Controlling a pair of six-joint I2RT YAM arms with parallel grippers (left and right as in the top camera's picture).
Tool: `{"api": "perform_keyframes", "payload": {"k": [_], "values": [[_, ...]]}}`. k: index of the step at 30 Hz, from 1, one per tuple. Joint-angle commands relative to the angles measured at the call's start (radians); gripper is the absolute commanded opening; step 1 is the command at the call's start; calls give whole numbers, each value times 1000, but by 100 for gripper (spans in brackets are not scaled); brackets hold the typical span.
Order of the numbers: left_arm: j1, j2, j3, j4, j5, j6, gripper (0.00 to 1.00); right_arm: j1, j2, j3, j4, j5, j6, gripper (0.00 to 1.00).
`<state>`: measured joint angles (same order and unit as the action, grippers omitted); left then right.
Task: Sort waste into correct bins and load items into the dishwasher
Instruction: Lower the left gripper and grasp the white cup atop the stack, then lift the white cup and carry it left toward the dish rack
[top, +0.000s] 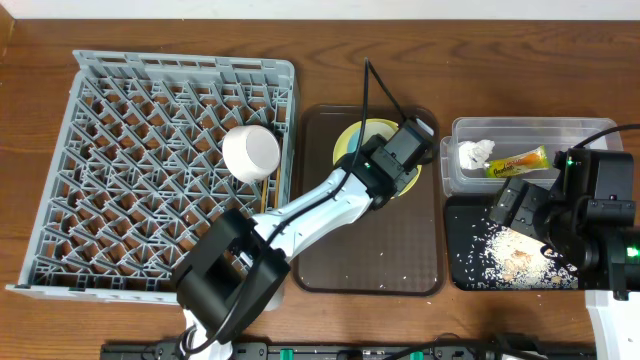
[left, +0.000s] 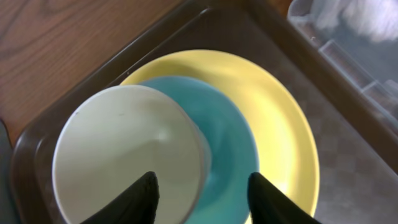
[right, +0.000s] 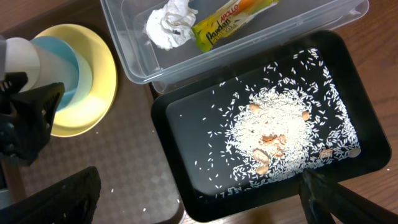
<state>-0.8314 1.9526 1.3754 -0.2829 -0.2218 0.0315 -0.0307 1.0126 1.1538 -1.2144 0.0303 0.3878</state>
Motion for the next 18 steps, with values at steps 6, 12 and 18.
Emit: {"api": "perform_keyframes", "payload": {"k": [6,12,18], "values": [[5,15,10,6,-41,17,13,-8,0,4,-2,6,-11,99],[5,4,11,17,-42,17,8,-8,0,4,-2,6,-11,99],[5,-137,18,-9,-36,-28,7,-8,0,4,-2,6,-11,99]]}}
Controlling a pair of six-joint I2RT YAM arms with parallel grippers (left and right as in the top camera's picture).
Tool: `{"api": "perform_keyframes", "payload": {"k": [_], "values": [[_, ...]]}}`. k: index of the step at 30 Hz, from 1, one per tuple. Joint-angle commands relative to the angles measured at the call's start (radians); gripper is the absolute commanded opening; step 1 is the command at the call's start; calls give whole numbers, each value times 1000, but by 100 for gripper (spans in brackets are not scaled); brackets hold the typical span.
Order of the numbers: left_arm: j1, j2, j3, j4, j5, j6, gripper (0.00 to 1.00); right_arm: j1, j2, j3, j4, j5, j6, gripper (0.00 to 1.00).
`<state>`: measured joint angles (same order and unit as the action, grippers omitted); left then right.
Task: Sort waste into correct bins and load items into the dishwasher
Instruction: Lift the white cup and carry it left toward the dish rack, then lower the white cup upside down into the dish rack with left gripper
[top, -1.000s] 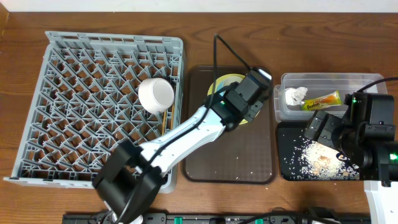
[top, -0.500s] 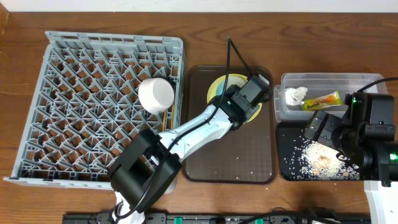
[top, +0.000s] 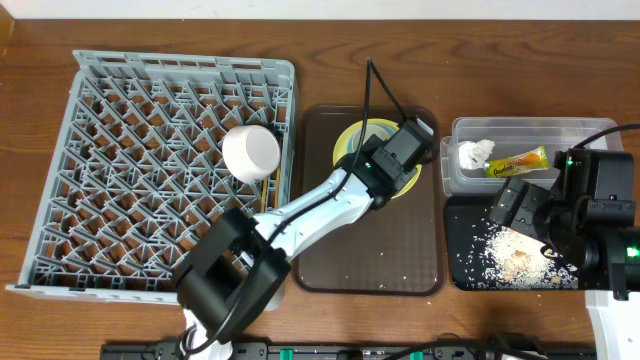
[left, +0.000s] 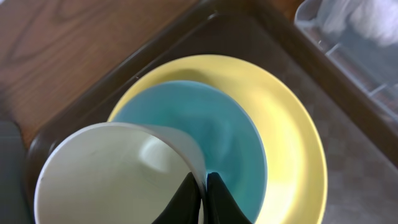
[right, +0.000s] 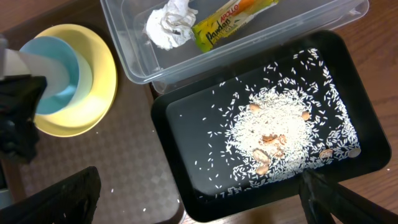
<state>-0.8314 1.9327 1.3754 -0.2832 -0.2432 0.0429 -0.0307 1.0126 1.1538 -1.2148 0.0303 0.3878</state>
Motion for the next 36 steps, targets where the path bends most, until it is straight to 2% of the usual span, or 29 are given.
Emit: {"api": "perform_keyframes", "payload": {"k": [1,7,11,13,17,19,22,25,29,36], "values": [[7,-157,18,-22,-3,-60,8,-8,0,4,-1,6,-11,99],[69,-408,18,-200,199,-187,7,-8,0,4,-1,6,-11,99],[215,-537,18,-362,415,-225,7,-8,0,4,-2,6,-11,99],[326,-575,18,-433,586,-224,7,-8,0,4,-1,6,-11,99],[599,-583,16,-558,1023,-213,8,-8,0,4,-2,6,-11,99],[723,-560,4,-622,1228,-158,8,-8,0,4,-1,6,-11,99],[857,-514,-27,-729,1427,-48,8,-8,0,4,-1,7,-11,99],[949,-449,-64,-855,1487,81,7,-8,0,4,-1,6,-11,99],[1006,-363,-131,-956,1552,223,8,-8,0,4,-1,6,-11,99],[1088,-272,-200,-973,1564,324,8,-8,0,4,-1,6,-11,99]]}}
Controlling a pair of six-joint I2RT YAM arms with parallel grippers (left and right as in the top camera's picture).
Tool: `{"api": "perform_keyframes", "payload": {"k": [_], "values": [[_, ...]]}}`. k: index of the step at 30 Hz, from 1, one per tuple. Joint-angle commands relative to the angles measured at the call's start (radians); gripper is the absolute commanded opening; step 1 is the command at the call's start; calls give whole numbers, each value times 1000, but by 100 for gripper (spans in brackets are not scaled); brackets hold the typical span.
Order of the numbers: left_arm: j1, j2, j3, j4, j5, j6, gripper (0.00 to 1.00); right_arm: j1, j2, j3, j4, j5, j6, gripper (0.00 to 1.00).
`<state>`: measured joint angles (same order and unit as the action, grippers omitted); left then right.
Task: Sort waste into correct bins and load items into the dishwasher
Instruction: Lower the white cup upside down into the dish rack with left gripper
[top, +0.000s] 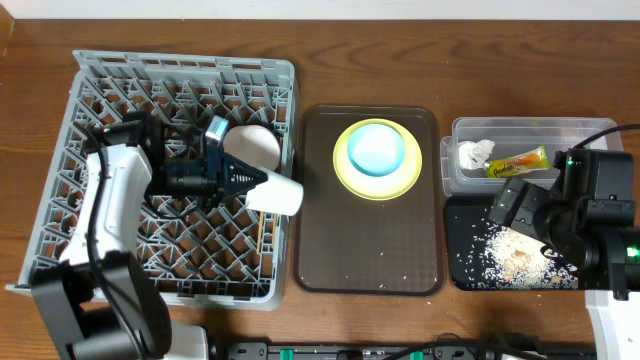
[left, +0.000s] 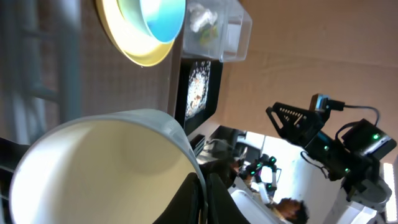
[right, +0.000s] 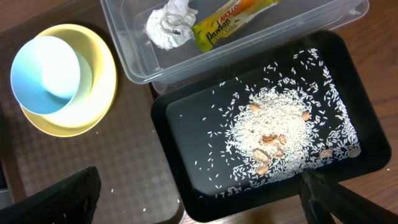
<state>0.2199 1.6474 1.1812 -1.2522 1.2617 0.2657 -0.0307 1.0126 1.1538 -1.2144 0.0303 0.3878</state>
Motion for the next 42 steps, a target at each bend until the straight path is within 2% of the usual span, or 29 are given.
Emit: {"api": "perform_keyframes", "payload": {"k": [1,5,14,20,24,27,28,29,42], "values": [[50,18,-8,-3,51,101,7,-8,0,4,-2,6,-11,99],[89,25,-24,0,-19,113,7,-8,0,4,-2,6,-11,99],[140,27,-165,92,-23,126,8,-8,0,4,-2,6,-11,99],[222,29,-170,92,-33,126,8,-8,0,4,-2,6,-11,99],[256,29,-170,107,-109,126,8,-8,0,4,-2,6,-11,99],[274,29,-170,112,-196,125,17,-8,0,4,-2,6,-11,99],[281,29,-169,113,-221,118,65,-8,0,4,-2,6,-11,99],[288,29,-169,112,-240,114,99,-8,0,4,-2,6,-11,99],[420,-31,-165,110,-340,4,100,-8,0,4,-2,6,-11,99]]}}
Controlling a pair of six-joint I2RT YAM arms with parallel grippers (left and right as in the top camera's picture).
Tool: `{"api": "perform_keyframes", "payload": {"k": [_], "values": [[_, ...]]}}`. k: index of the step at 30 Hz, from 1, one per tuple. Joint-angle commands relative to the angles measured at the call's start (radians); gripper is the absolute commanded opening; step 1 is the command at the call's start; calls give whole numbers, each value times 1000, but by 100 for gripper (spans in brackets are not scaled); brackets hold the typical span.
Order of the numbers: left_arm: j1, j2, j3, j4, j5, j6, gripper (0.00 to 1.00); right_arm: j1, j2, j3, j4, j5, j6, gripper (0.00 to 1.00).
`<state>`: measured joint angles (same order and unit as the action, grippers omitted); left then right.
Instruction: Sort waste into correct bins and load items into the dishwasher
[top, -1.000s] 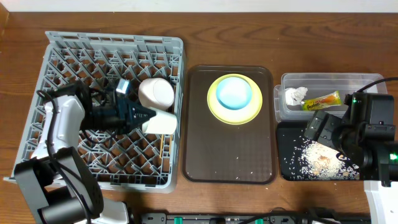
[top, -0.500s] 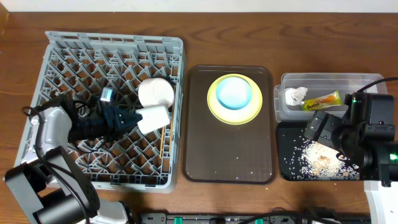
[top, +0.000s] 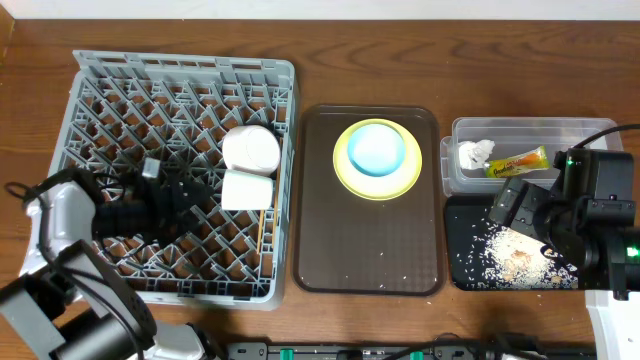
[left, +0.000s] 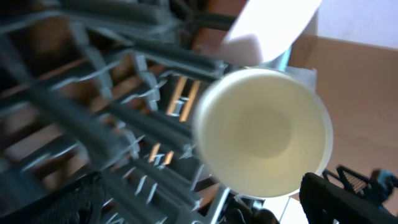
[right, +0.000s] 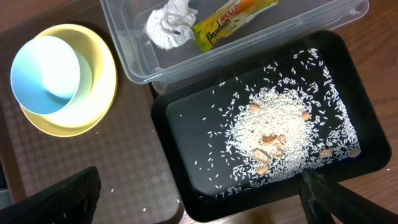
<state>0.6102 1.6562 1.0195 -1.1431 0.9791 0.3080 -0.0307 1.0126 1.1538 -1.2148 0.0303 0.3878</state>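
A white cup (top: 246, 190) lies on its side in the grey dish rack (top: 120, 75), just below a second white cup (top: 250, 148). My left gripper (top: 200, 193) is open and a little to the left of the lying cup, apart from it. In the left wrist view the cup's open mouth (left: 261, 146) faces the camera among the rack tines, ahead of the left gripper (left: 205, 208). A blue bowl (top: 378, 146) rests on a yellow plate (top: 345, 170) on the brown tray (top: 370, 250). My right gripper (right: 199, 205) is open over the black tray (right: 205, 162) of rice.
A clear bin (top: 520, 128) at the right holds a crumpled tissue (top: 474, 153) and a yellow wrapper (top: 516, 162). Rice and scraps (top: 515, 252) lie in the black tray below it. Thin wooden sticks (top: 262, 228) sit in the rack near its right wall.
My left gripper was shut on the white cup's rim at the rack's right side. Now the cup lies in the rack, and the gripper is open and further left. The right arm is unchanged.
My left gripper was open round the white cup standing in the blue bowl on the tray. Then it was shut on the cup's rim. Later it held the cup on its side over the rack. Now the cup lies in the rack, let go.
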Motion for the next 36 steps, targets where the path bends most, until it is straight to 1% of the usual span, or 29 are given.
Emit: {"api": "perform_keyframes", "payload": {"k": [1,5,7,10,13,17,19,20,21,22,23,24,25,26,28,29,31,34,36], "values": [[41,-56,-3,1,-57,-45,100,-8,0,4,-1,6,-11,99],[65,-124,-3,1,-56,-64,100,-8,0,4,-1,6,-11,99],[66,-172,-3,1,-52,-93,100,-8,0,4,-1,6,-11,99],[57,-257,-3,-4,-6,-114,100,-8,0,4,-1,6,-11,99],[24,-346,-3,1,0,-212,100,-8,0,4,-1,6,-11,99],[-45,-410,-3,24,15,-368,100,-8,0,4,-1,6,-11,99],[-92,-417,-3,25,71,-420,99,-8,0,4,-1,6,-11,99],[-114,-417,-3,35,109,-418,99,-8,0,4,-1,6,-11,99],[-145,-416,-3,57,142,-418,94,-8,0,4,-1,6,-11,99],[-176,-415,-3,87,161,-418,70,-8,0,4,-1,6,-11,99],[-211,-415,-3,122,165,-422,48,-8,0,4,-1,6,-11,99],[-254,-415,-3,165,161,-444,32,-8,0,4,-2,6,-11,99],[-294,-415,-3,199,153,-468,25,-8,0,4,-1,6,-11,99],[-335,-414,-3,235,150,-493,15,-8,0,4,-1,6,-11,99],[-418,-410,-3,305,109,-546,8,-8,0,4,-1,6,-11,99],[-460,-407,-3,335,61,-579,8,-8,0,4,-2,7,-11,99],[-545,-398,-3,379,-98,-669,8,-8,0,4,-2,6,-11,99],[-607,-381,-3,398,-247,-733,8,-8,0,4,-1,6,-11,99],[-609,-375,-3,405,-266,-732,8,-8,0,4,-1,6,-11,99]]}}
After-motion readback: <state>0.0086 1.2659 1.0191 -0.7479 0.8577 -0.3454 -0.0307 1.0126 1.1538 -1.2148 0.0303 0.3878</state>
